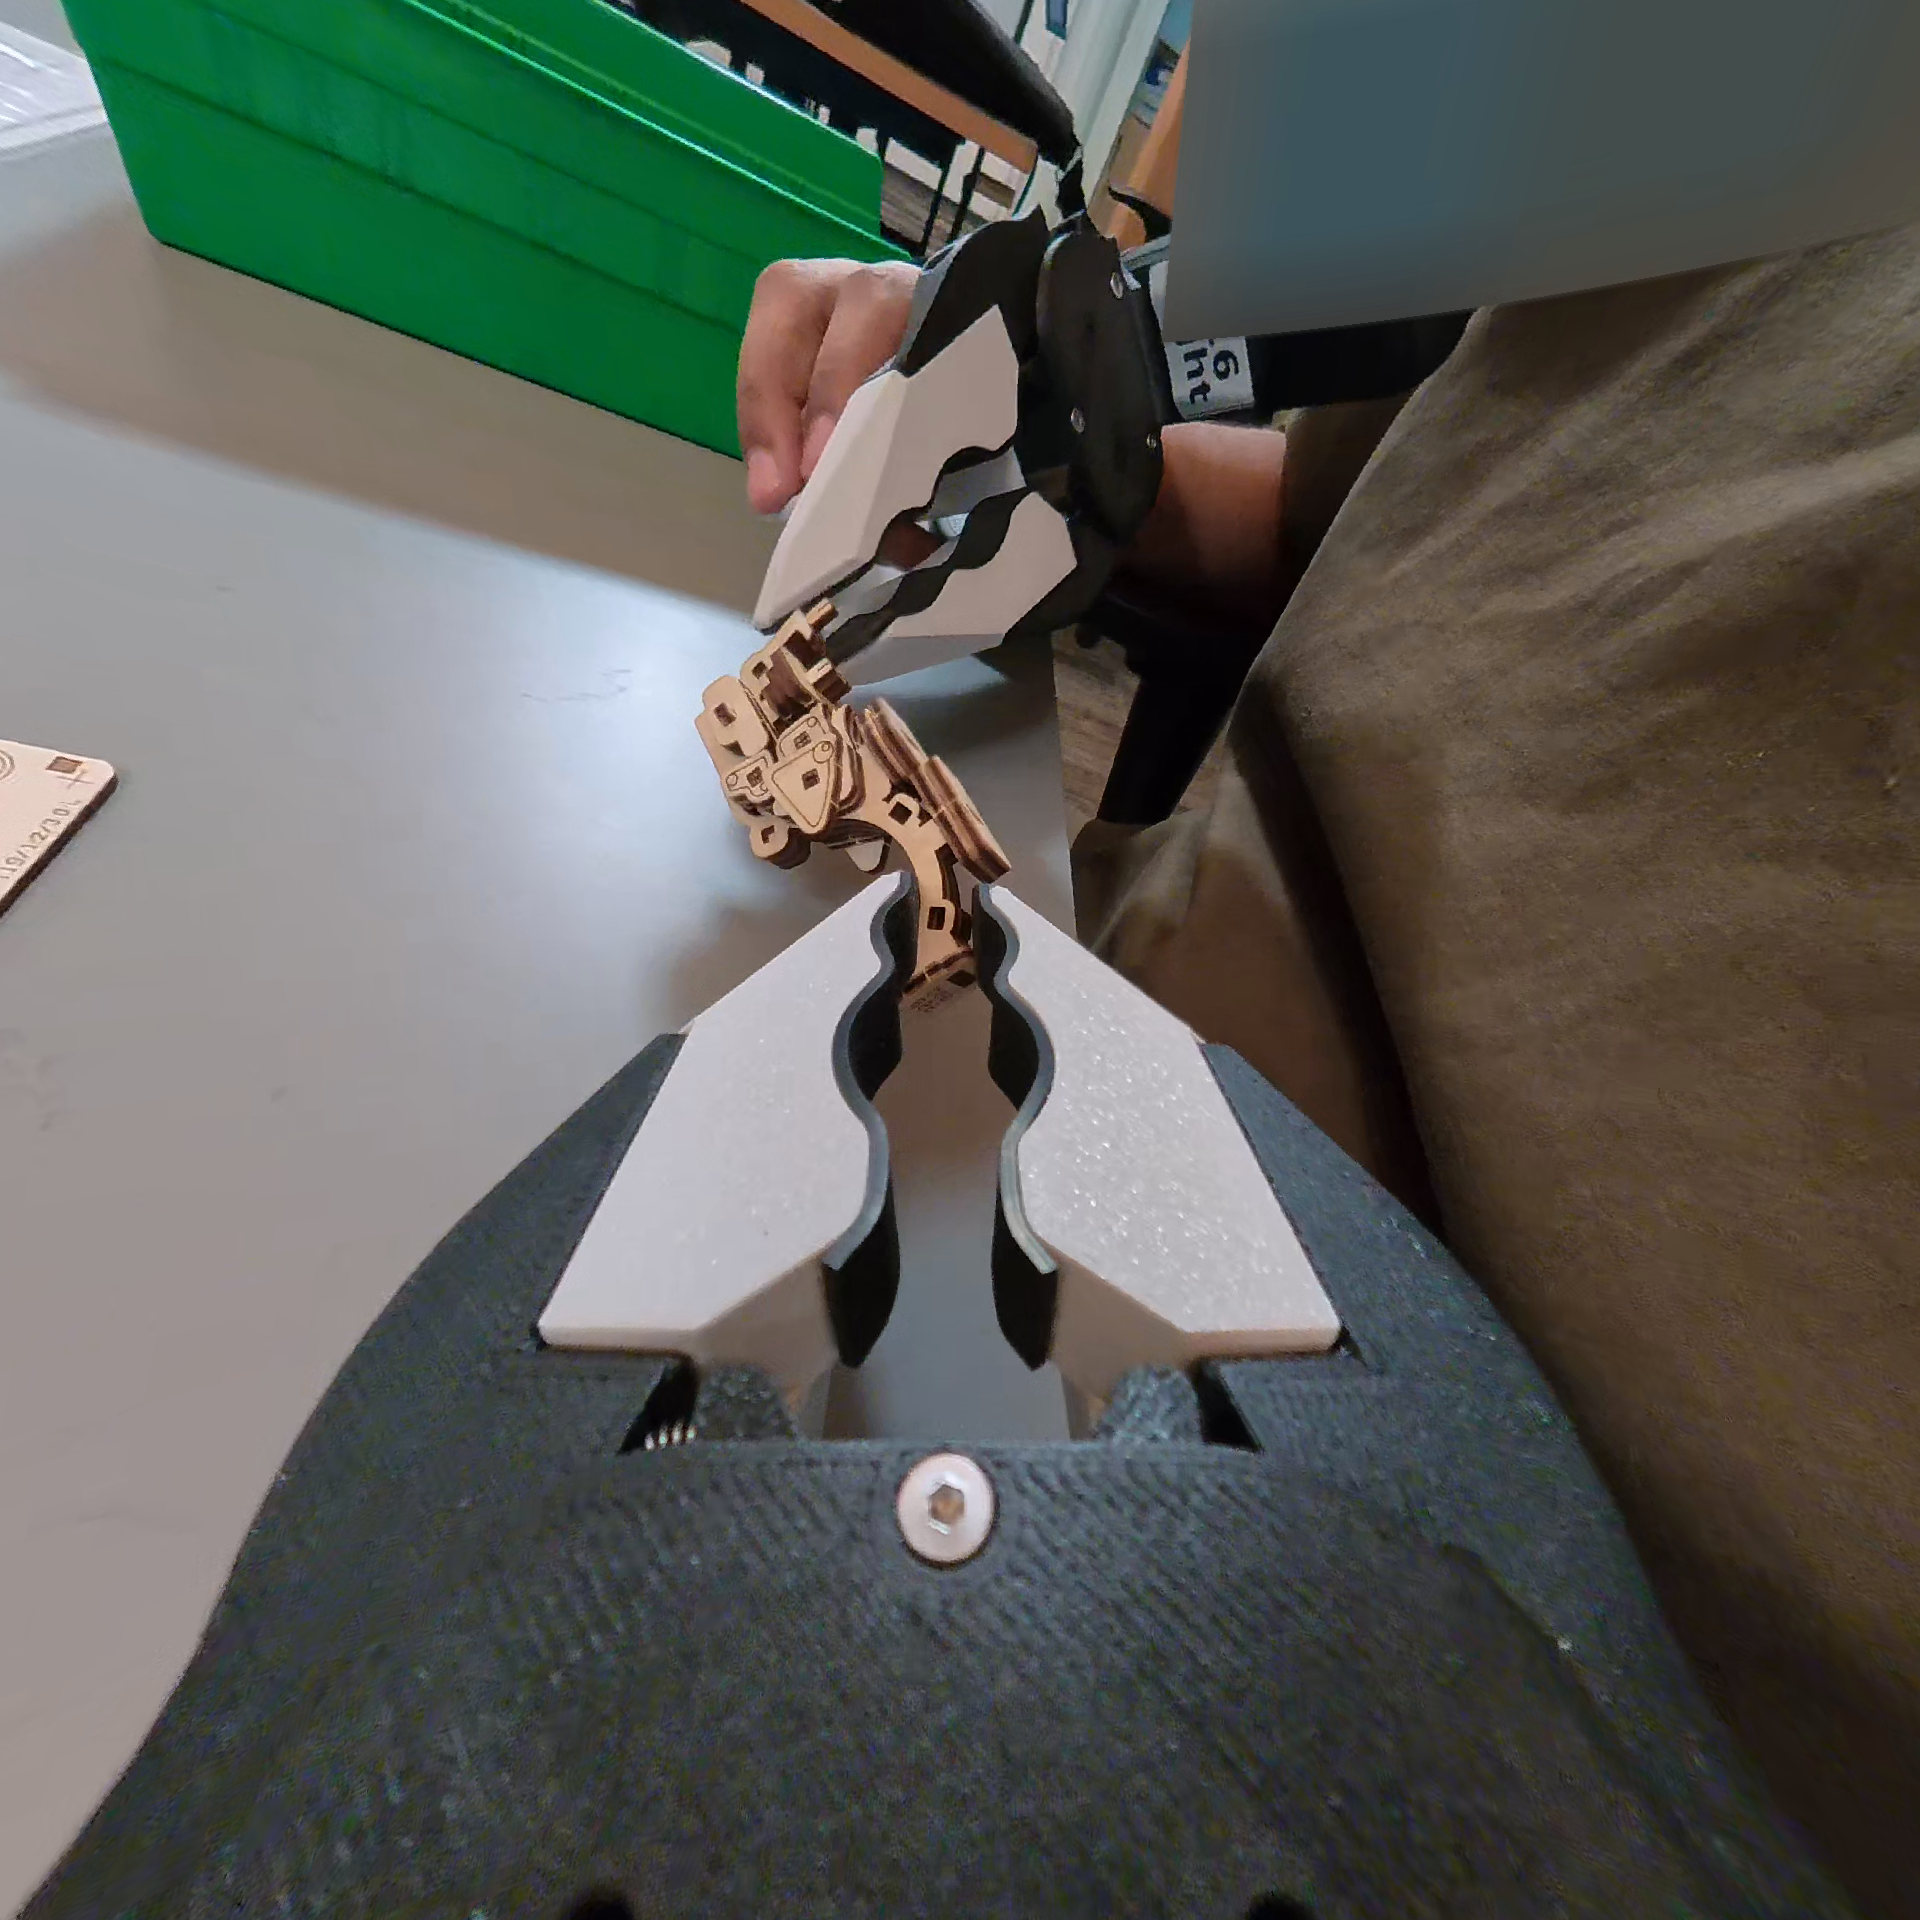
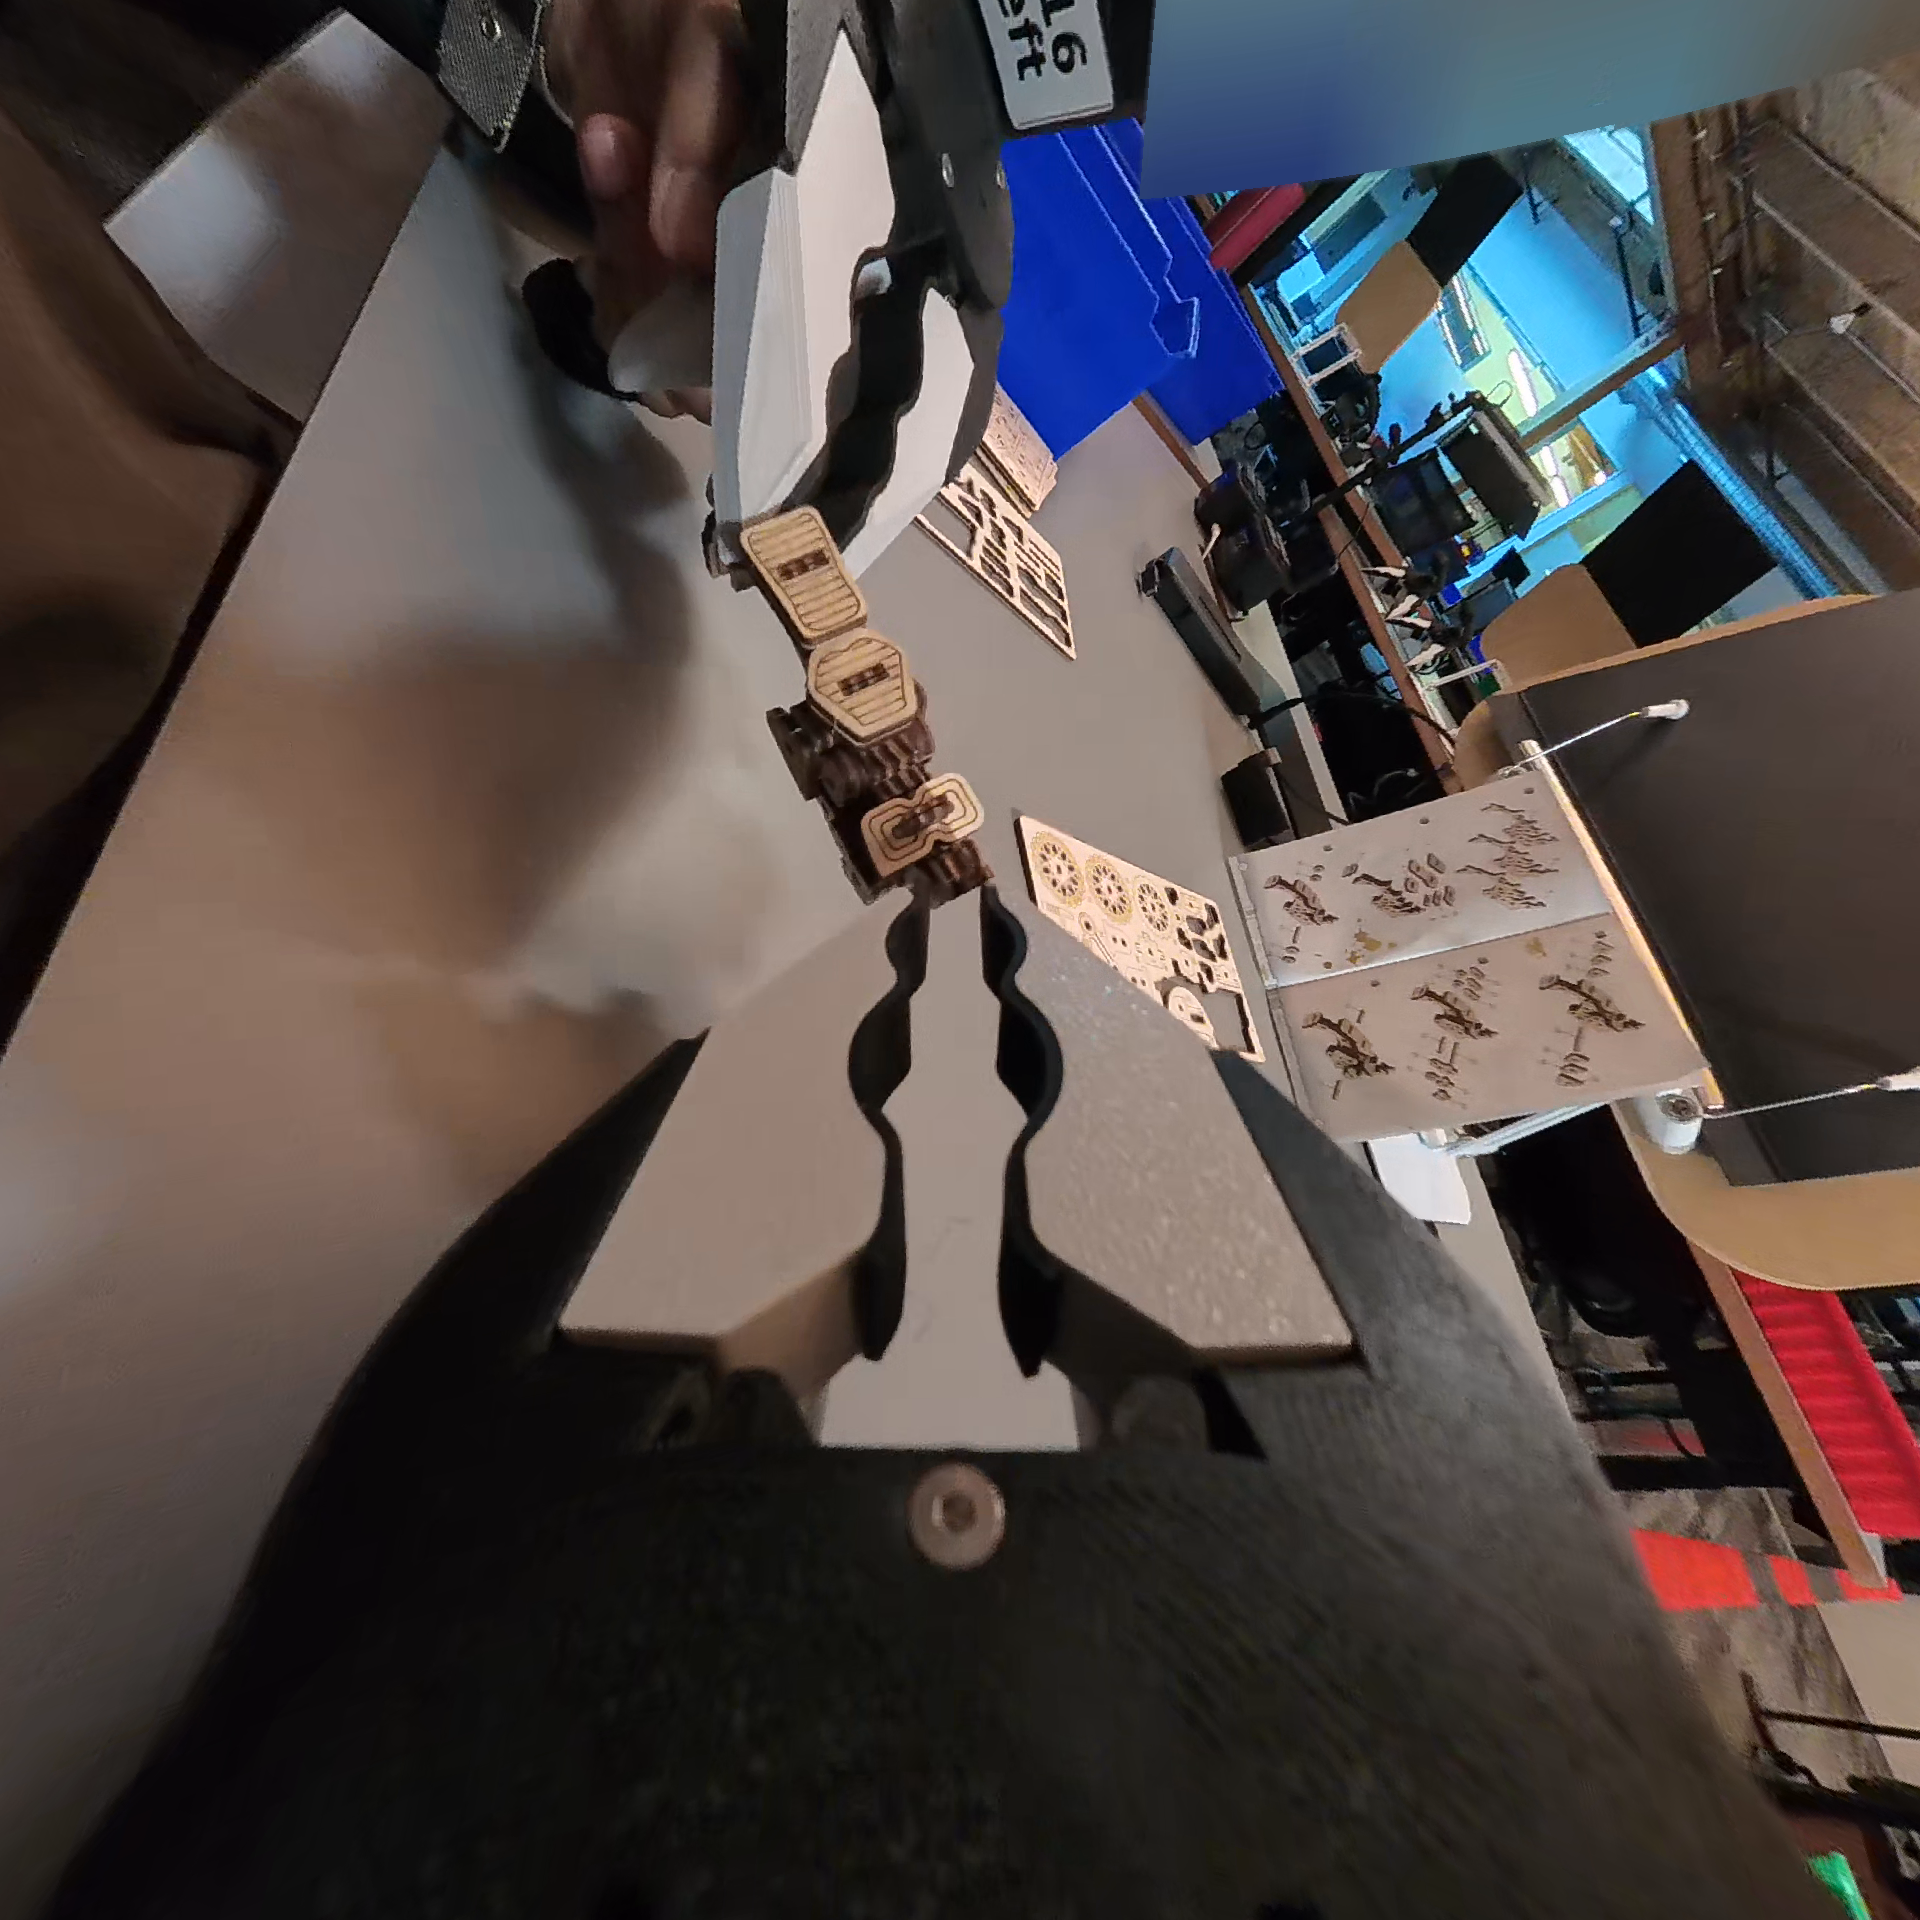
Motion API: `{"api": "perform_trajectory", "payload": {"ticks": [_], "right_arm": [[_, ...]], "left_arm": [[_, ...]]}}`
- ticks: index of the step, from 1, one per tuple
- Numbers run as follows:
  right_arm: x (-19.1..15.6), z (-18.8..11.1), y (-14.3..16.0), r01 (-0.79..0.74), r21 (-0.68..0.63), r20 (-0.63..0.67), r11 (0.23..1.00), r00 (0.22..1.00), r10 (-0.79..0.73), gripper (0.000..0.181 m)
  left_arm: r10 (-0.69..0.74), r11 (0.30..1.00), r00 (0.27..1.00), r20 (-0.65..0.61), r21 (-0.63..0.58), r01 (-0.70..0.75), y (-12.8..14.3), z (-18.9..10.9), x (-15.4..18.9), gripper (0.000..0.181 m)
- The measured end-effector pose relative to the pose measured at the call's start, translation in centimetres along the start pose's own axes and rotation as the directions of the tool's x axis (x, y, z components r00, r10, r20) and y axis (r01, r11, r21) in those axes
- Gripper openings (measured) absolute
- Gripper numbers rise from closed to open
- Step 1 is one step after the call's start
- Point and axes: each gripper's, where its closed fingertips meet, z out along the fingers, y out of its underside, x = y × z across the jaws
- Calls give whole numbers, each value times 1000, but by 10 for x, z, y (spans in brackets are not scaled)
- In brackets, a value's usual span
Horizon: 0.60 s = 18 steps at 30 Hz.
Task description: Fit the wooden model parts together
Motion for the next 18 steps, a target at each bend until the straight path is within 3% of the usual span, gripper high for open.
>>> {"api": "perform_trajectory", "payload": {"ticks": [5,11,18], "right_arm": [[0,-1,0,-39,1,19,999,999,39,5],[-2,2,10,-118,-57,56,991,991,121,0],[-7,3,28,-190,-136,98,972,974,204,0]], "left_arm": [[-22,1000,1000,-3,12,23,-1,-1,-1,10],[-55,998,996,67,10,54,1,-3,-16,34],[-78,997,990,116,-14,80,6,-2,-26,37]]}}
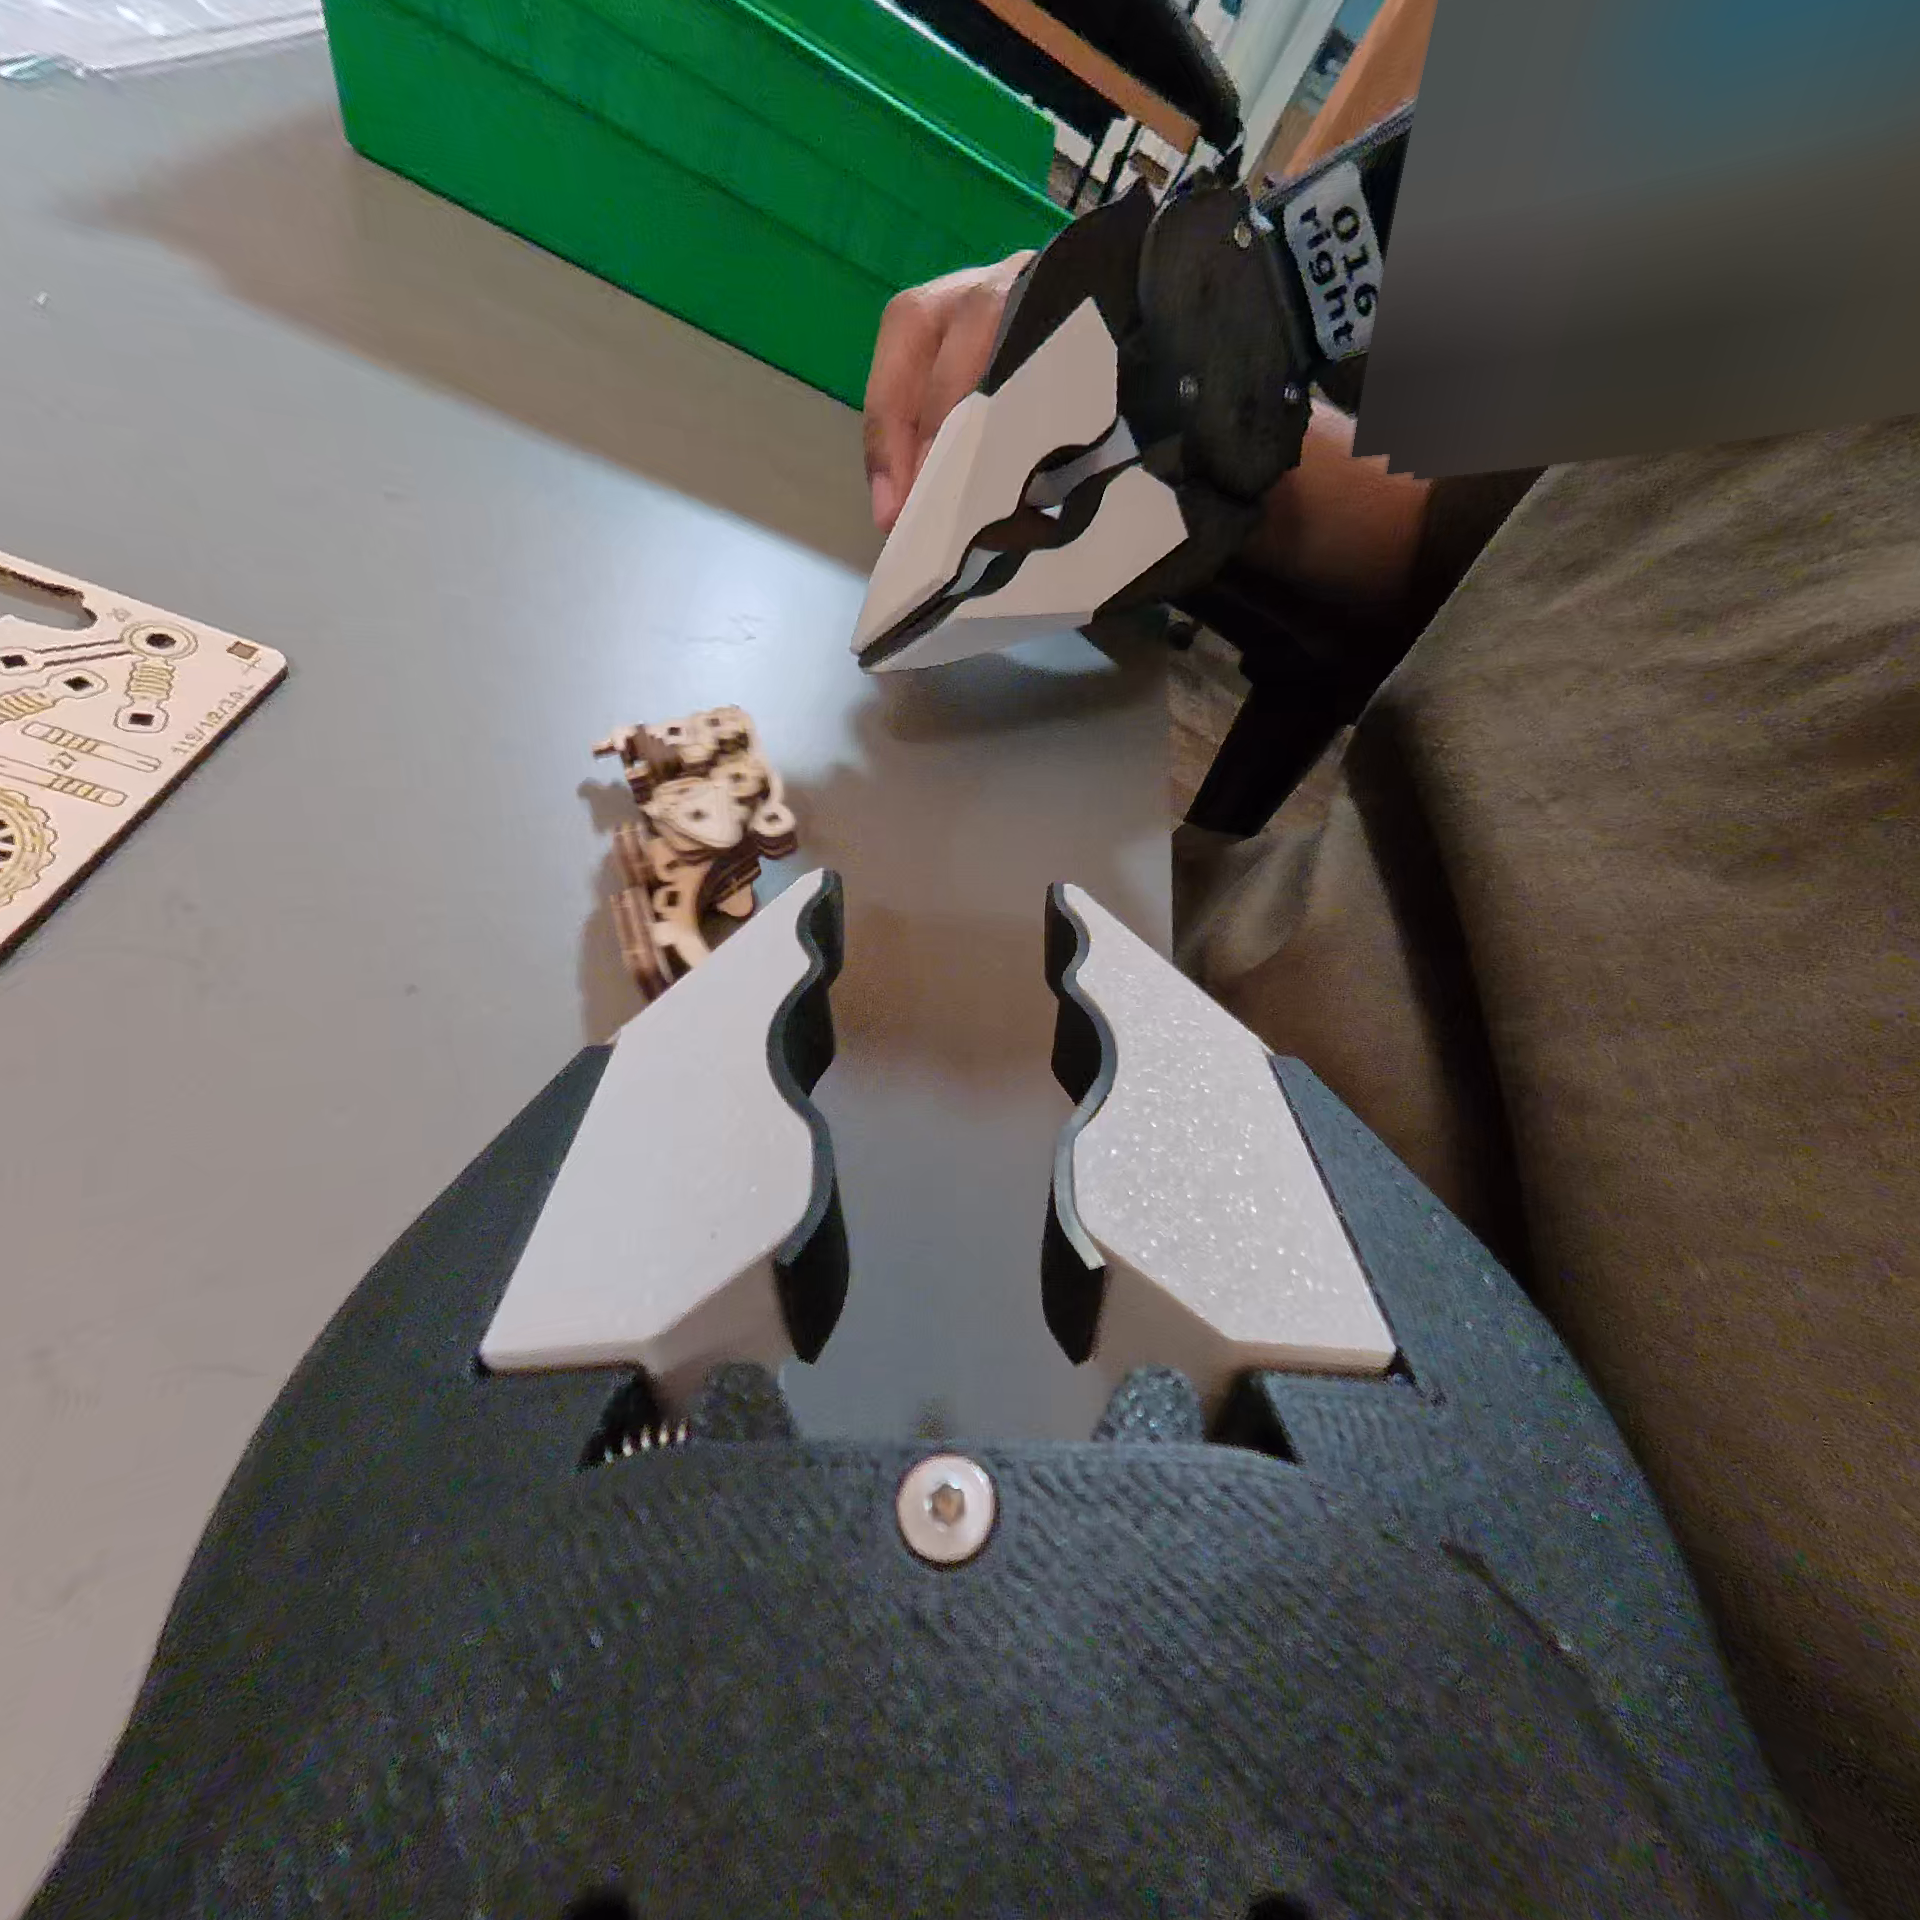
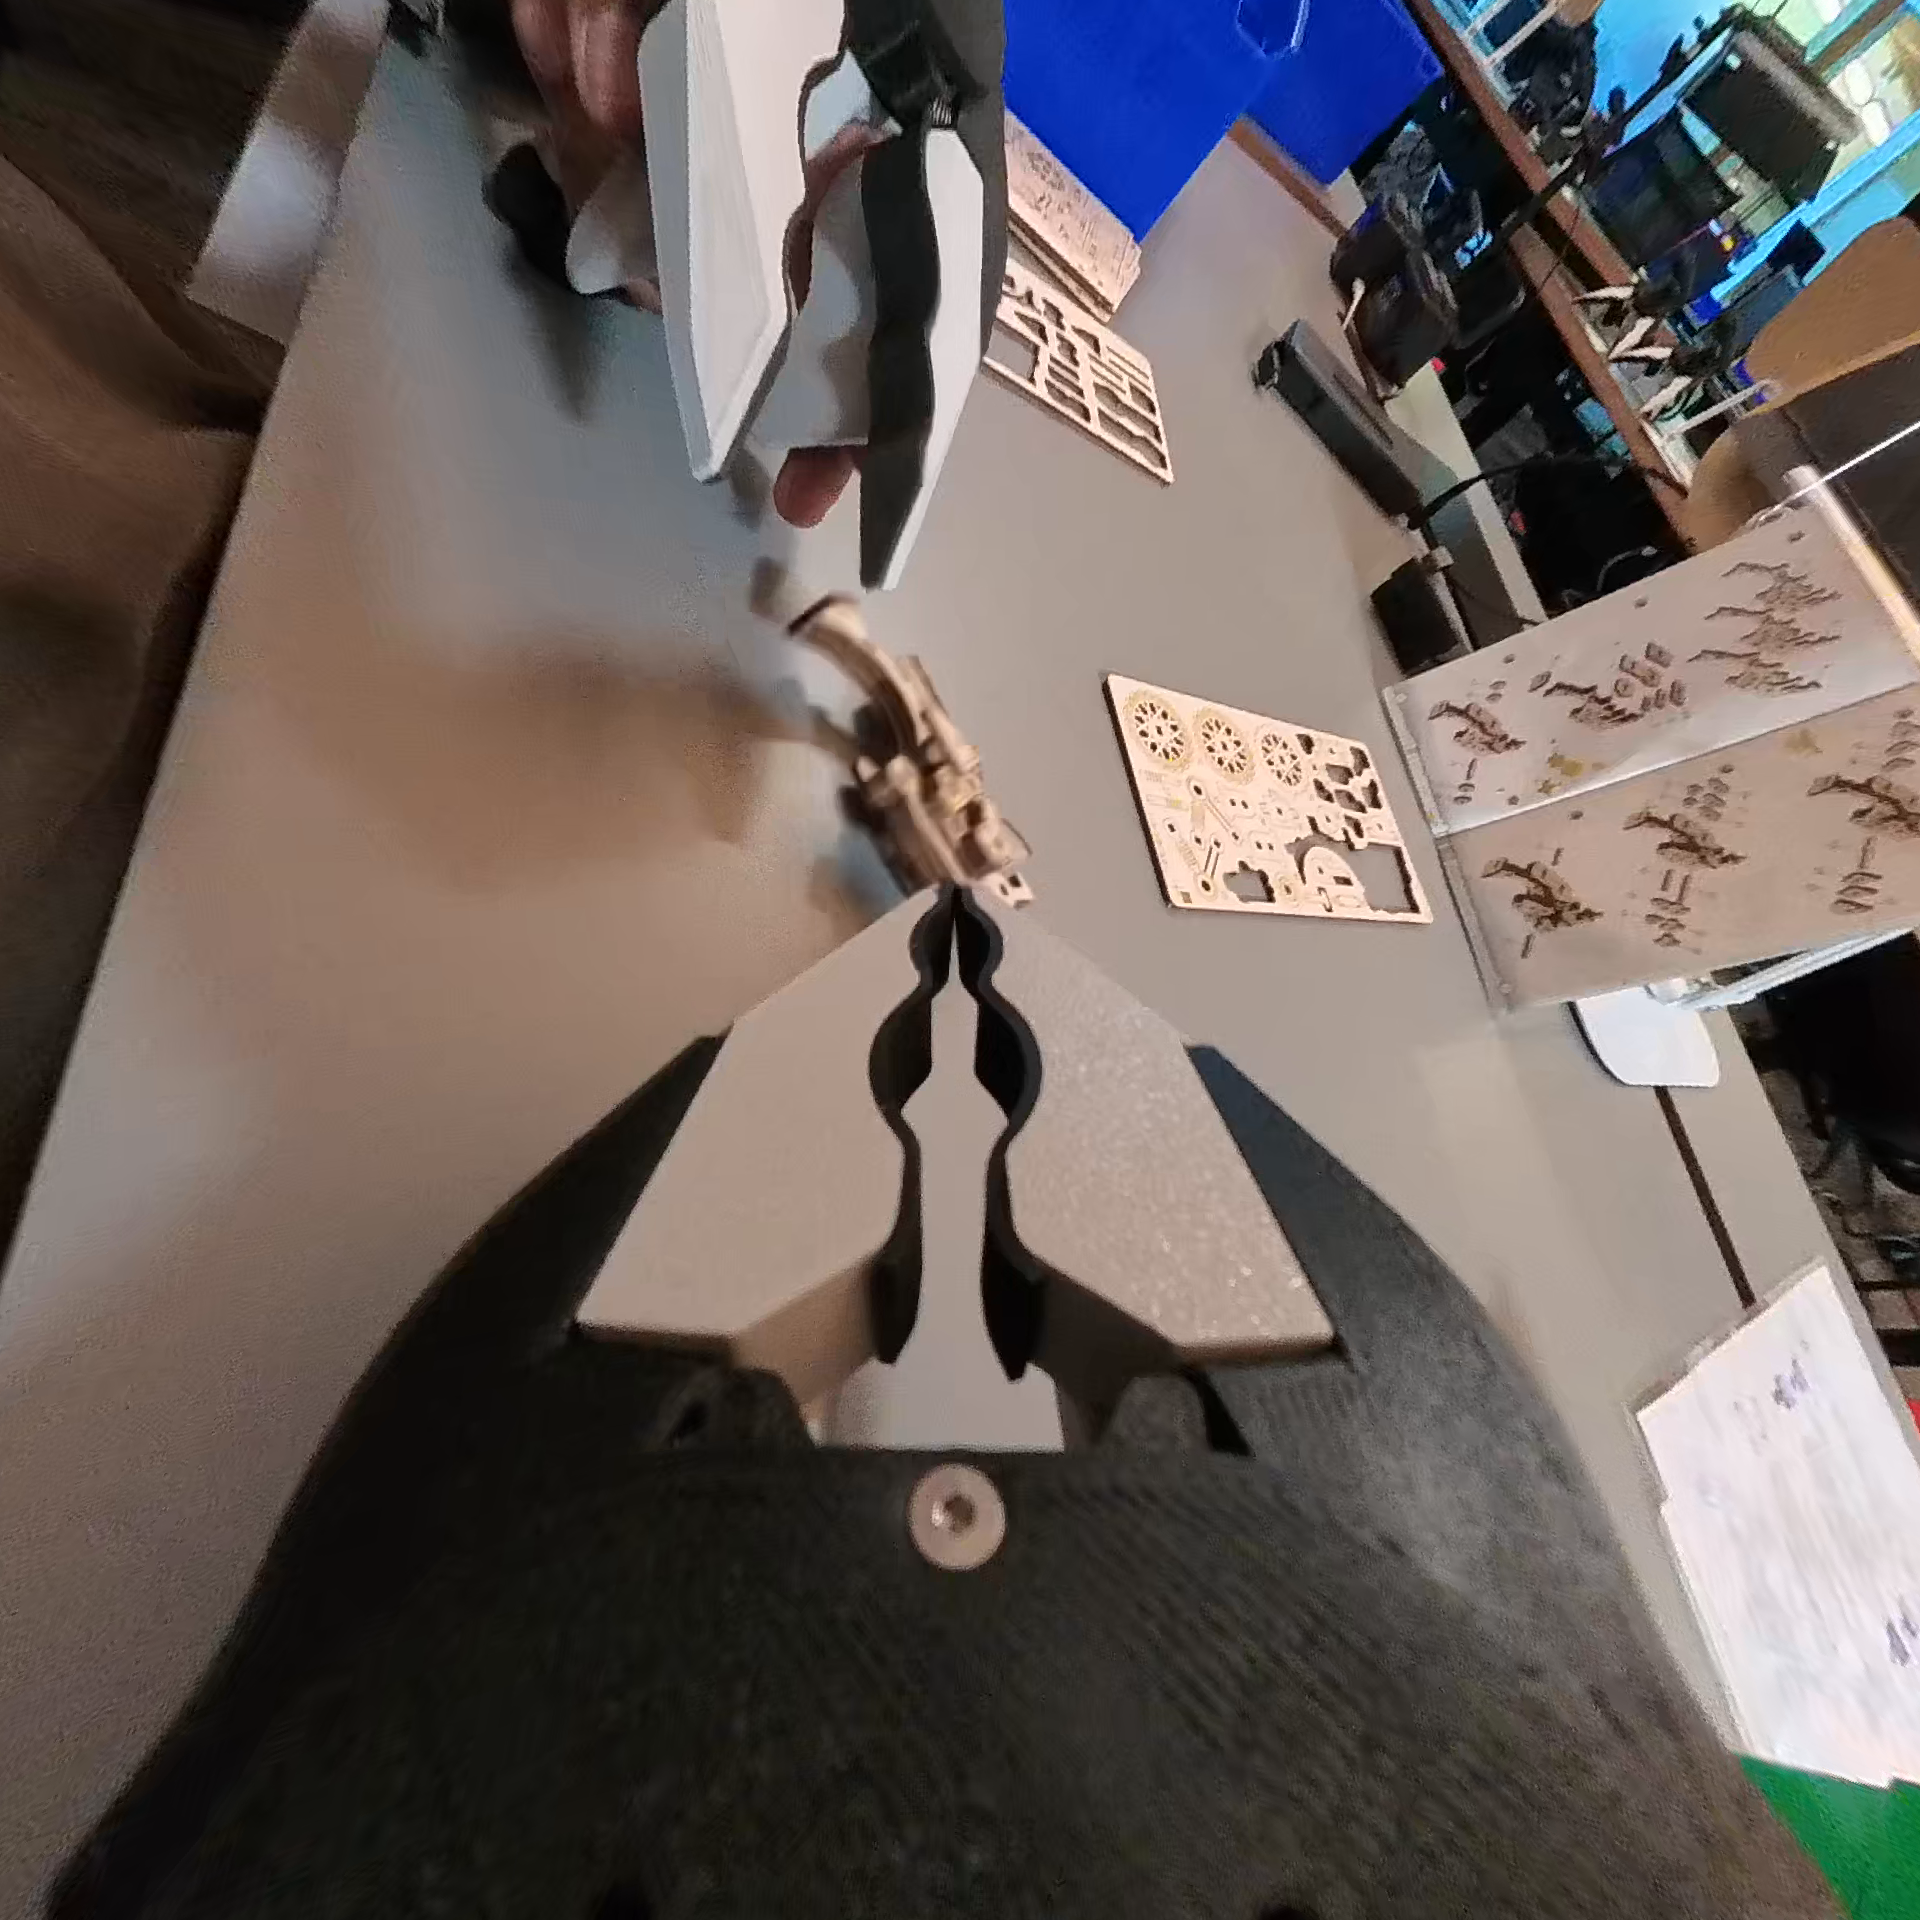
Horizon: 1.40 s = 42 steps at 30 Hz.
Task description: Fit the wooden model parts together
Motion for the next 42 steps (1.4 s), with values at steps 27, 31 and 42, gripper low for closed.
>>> {"api": "perform_trajectory", "payload": {"ticks": [27,31,42], "right_arm": [[13,35,25,-935,-163,141,314,293,946,28],[18,35,28,-948,-156,152,277,254,955,19],[5,21,29,-938,-233,212,256,208,955,23]], "left_arm": [[122,965,891,437,-262,-4,24,13,-63,31],[188,952,882,432,-302,-55,27,16,-59,24],[266,948,859,438,-282,-150,18,16,-54,16]]}}
